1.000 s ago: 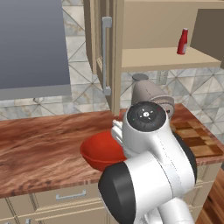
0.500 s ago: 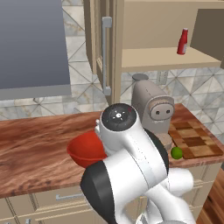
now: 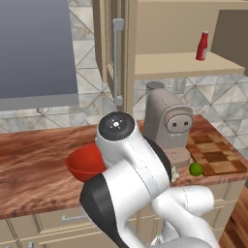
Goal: Open the cabinet. Place the bowl and condiment on the counter. Then place the lime and garlic on the cutting board.
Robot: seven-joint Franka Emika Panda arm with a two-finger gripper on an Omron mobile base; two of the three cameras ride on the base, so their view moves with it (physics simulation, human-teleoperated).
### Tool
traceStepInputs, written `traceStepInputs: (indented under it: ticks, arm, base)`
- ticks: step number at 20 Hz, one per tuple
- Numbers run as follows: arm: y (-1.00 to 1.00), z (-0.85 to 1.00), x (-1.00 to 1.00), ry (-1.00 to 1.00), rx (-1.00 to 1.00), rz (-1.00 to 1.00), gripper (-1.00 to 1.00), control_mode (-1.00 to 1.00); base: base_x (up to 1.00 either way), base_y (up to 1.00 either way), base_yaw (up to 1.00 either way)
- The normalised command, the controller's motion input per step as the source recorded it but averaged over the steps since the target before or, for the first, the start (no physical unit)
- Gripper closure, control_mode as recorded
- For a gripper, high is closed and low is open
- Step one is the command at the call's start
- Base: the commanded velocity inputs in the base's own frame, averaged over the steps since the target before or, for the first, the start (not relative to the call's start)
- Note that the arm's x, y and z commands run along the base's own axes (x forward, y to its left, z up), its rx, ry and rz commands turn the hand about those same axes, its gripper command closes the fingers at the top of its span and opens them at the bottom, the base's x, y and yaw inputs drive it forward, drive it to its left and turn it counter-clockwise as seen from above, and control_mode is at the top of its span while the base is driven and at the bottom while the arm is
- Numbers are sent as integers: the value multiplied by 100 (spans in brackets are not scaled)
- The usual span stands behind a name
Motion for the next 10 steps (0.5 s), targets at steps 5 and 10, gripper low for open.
traceStepInputs:
  ticks: [5, 10]
  arm:
    - [14, -8, 37, 0, 3, 0, 100, -100]
    - [17, -7, 43, 0, 2, 0, 100, -100]
  base:
    - [0, 0, 0]
    - [0, 0, 0]
